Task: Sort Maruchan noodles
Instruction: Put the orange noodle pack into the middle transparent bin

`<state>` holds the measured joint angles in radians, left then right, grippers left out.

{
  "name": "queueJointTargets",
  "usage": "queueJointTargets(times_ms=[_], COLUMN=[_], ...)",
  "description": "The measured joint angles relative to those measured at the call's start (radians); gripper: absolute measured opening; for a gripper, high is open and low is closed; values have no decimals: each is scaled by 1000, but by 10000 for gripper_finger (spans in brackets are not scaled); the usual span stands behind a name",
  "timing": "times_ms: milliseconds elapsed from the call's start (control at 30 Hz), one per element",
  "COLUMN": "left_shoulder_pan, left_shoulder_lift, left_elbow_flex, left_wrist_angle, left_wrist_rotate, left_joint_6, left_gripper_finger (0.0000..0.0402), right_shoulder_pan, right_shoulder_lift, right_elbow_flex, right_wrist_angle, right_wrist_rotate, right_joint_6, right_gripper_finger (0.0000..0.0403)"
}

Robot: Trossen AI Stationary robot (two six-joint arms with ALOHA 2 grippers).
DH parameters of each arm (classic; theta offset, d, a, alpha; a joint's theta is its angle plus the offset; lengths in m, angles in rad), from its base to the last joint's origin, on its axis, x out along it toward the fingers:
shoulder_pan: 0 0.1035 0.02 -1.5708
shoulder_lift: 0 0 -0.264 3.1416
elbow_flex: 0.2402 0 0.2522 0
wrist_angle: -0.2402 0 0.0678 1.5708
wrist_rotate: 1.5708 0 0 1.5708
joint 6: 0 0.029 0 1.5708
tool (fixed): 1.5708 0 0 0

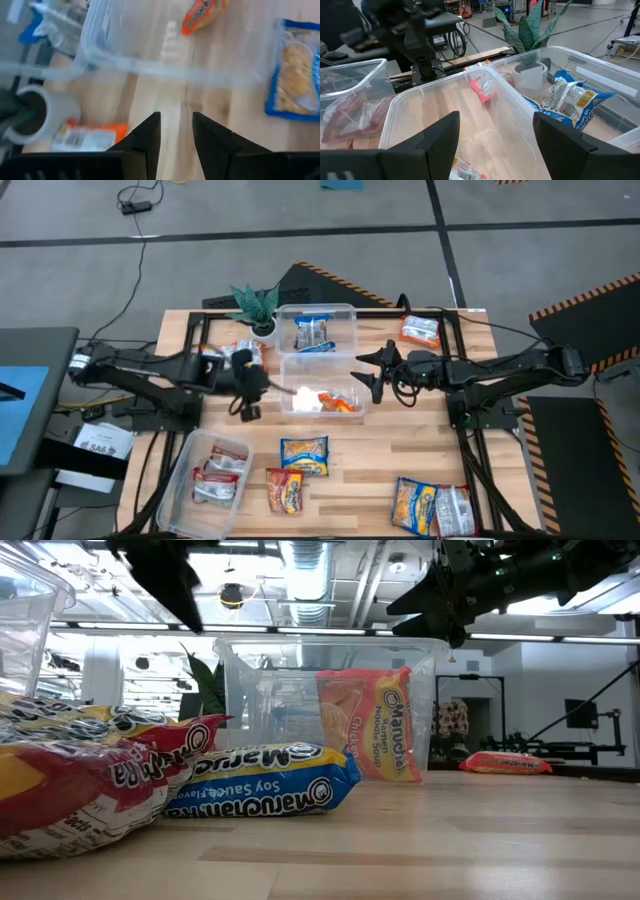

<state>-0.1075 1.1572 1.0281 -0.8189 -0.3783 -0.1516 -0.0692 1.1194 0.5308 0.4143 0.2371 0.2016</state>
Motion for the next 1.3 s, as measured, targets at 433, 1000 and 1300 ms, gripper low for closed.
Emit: queueJointTargets(times_ms=[433, 1000, 1300], left_shoulder_pan=[252, 259, 259], left_shoulder_lift=[-165, -323, -305], left_elbow_flex=[-426, -587, -587], left_wrist_angle=[753, 1036, 1030], left_wrist_rotate=[276, 148, 146], left_joint_6=[167, 193, 196], left_gripper_finger=[101, 101, 101], right_shoulder_pan=[-36, -577, -728], right_shoulder_lift=[-66, 99, 322], right_elbow_flex=[17, 68, 68], right_wrist_angle=[-293, -871, -655], right_wrist_rotate=[146, 303, 179], right_joint_6=[96, 375, 229], right_gripper_finger=[276, 276, 276])
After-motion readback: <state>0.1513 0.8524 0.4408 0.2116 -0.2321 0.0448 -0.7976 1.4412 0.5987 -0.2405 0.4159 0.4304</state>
